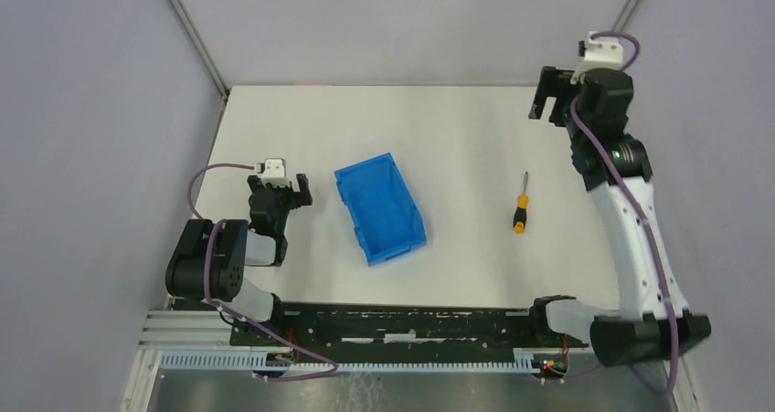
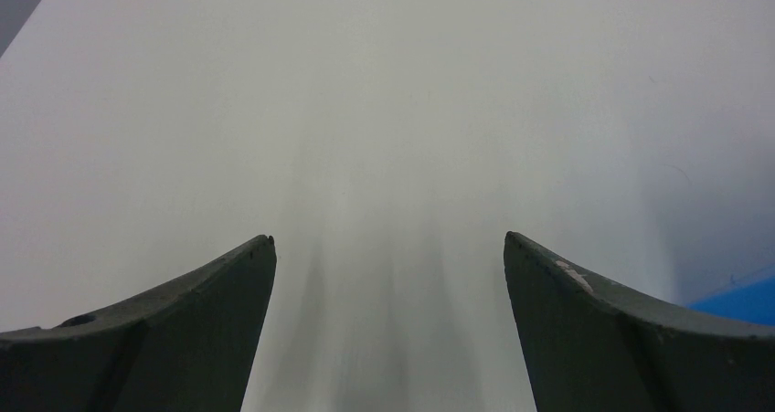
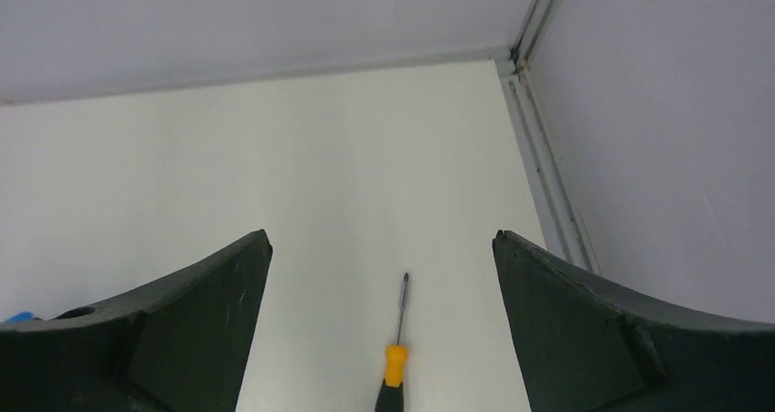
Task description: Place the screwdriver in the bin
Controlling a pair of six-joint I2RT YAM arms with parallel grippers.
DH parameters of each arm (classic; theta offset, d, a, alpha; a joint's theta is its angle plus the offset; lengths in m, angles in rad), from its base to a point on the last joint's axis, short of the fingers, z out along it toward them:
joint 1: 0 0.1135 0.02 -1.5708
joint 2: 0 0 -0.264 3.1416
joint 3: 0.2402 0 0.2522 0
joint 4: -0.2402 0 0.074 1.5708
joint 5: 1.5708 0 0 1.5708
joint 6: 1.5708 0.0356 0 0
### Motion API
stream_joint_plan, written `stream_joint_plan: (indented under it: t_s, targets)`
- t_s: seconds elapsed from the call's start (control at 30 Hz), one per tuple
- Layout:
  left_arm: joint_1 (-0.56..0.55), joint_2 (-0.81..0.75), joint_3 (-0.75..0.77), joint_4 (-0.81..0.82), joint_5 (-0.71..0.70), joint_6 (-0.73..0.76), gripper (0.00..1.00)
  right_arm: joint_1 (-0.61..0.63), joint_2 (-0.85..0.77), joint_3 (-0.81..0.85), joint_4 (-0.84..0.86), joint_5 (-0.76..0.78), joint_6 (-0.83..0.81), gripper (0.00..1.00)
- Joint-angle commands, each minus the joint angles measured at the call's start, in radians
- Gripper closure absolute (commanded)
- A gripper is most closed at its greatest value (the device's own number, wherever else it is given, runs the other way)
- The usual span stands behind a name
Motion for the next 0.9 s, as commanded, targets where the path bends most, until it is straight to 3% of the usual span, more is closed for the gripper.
stream_joint_plan:
  t_s: [0.0, 0.27, 0.37, 0.47, 0.63, 0.77, 0.87]
  targets:
    - [0.005, 0.001, 0.01, 0.046, 0.004, -0.016, 0.0, -0.006, 0.305, 0.063, -0.386, 0.004, -0.047, 0.02]
    - [0.005, 0.002, 0.01, 0.047, 0.004, -0.016, 0.0, -0.046, 0.461, -0.346, -0.047, -0.139, -0.002, 0.08]
    - [0.005, 0.001, 0.01, 0.047, 0.004, -0.016, 0.0, -0.051, 0.51, -0.439, 0.075, -0.21, -0.014, 0.24]
    - [0.005, 0.001, 0.01, 0.047, 0.004, -0.016, 0.0, -0.055, 0.561, -0.456, 0.105, -0.173, -0.022, 0.5]
    - [0.005, 0.001, 0.01, 0.047, 0.004, -0.016, 0.0, -0.063, 0.545, -0.358, -0.014, -0.16, -0.033, 0.91]
    - [0.005, 0.002, 0.01, 0.047, 0.004, -0.016, 0.0, -0.061, 0.531, -0.1, -0.348, -0.209, -0.088, 0.98]
    - [0.005, 0.001, 0.01, 0.046, 0.004, -0.016, 0.0, -0.06, 0.493, 0.053, -0.509, -0.131, -0.093, 1.0]
